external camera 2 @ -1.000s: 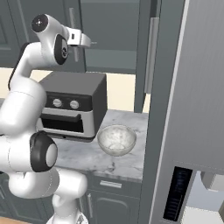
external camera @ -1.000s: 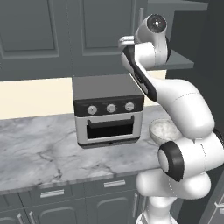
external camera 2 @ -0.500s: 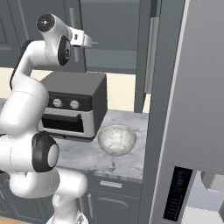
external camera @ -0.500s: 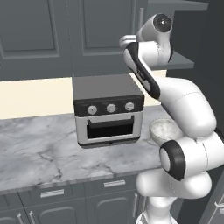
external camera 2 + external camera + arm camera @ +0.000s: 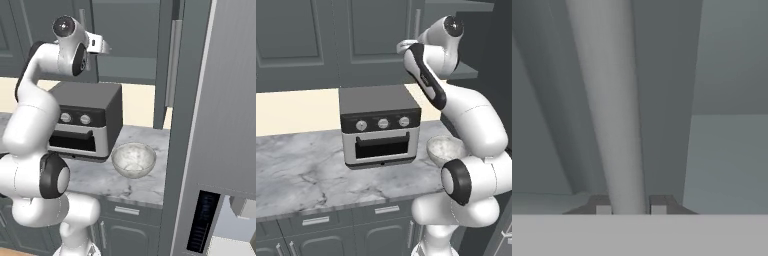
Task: Open the cabinet and setup a tea strainer by placing it in the bowl upright.
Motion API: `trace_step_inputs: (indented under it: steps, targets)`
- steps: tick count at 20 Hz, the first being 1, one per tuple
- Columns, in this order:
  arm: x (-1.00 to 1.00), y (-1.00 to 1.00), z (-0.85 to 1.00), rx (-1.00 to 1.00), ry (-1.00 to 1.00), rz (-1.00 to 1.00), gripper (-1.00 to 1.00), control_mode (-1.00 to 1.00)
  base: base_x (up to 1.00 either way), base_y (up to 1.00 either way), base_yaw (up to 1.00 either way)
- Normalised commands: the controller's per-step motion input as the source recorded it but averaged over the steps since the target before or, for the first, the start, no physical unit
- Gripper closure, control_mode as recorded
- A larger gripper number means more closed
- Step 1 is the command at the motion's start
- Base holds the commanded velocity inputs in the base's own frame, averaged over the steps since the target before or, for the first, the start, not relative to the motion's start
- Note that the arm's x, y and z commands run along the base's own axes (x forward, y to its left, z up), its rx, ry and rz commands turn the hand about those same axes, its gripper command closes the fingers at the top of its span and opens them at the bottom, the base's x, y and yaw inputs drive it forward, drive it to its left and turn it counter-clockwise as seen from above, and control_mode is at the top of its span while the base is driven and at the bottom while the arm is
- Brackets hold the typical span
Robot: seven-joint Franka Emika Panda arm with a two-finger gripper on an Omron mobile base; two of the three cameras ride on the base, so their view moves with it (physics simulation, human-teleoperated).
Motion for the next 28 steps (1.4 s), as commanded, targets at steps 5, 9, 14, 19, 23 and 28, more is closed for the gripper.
trace_step_inputs:
  steps: [5,9,14,19,23,28]
  targets:
    - [0.00,0.23,-0.01,0.00,0.01,-0.05,1.00,-1.00,0.00,0.00,0.00]
    - [-0.02,0.12,0.00,-0.03,0.00,-0.13,1.00,-1.00,0.00,0.00,0.00]
    - [-0.55,0.07,0.05,-0.01,0.00,-0.13,1.00,-1.00,0.00,0.00,0.00]
    - [-0.75,0.26,0.01,-0.02,0.00,-0.15,1.00,-1.00,0.00,0.00,0.00]
    - [-0.85,0.31,0.02,-0.08,0.01,-0.13,1.00,-1.00,0.00,0.00,0.00]
    - [-1.00,0.43,0.01,-0.09,0.06,-0.12,1.00,-1.00,0.00,0.00,0.00]
